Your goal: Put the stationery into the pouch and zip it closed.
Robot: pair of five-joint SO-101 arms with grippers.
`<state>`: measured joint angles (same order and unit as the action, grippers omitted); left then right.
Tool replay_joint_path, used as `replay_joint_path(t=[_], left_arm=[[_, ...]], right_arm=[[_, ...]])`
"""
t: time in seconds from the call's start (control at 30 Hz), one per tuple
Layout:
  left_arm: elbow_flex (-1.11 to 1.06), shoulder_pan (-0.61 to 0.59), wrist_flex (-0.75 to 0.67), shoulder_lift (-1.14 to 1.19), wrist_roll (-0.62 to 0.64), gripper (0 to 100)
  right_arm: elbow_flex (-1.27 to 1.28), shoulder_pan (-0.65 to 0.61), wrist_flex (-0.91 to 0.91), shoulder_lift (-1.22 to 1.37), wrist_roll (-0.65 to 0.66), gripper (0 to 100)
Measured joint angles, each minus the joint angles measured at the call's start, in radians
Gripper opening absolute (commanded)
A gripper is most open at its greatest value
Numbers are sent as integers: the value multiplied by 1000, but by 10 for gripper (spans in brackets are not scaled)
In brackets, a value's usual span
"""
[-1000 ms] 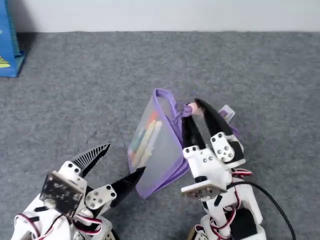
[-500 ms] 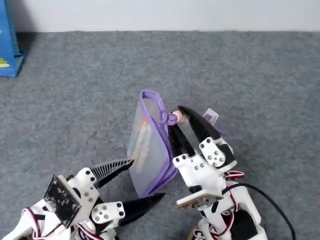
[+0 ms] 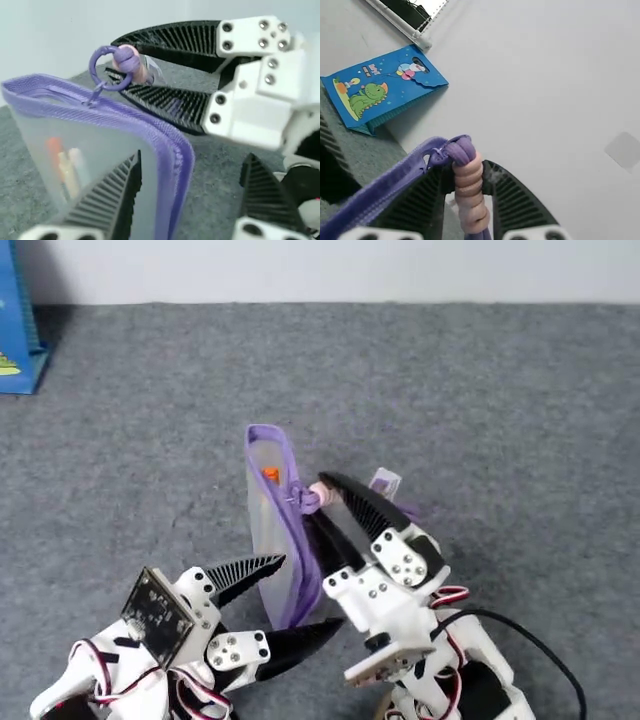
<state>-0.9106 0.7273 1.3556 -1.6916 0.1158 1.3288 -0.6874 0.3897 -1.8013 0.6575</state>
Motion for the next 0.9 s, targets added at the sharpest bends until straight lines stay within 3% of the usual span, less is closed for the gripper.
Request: replay_joint_path(t=[0.13, 0.37, 0.5, 0.67, 0.9], left_arm=[[0, -5, 0, 0, 6, 305], [-2, -180, 0, 0, 2, 304], [-2, -239, 0, -2, -21, 253], [12, -255, -3, -3, -77, 194], [15, -255, -11, -3, -130, 186]], right_arm=[[0, -29, 0, 0, 0, 7], [0, -32, 0, 0, 0, 7], [0, -34, 0, 2, 0, 7], [2, -34, 0, 2, 0, 7], [2, -34, 0, 3, 0, 7]])
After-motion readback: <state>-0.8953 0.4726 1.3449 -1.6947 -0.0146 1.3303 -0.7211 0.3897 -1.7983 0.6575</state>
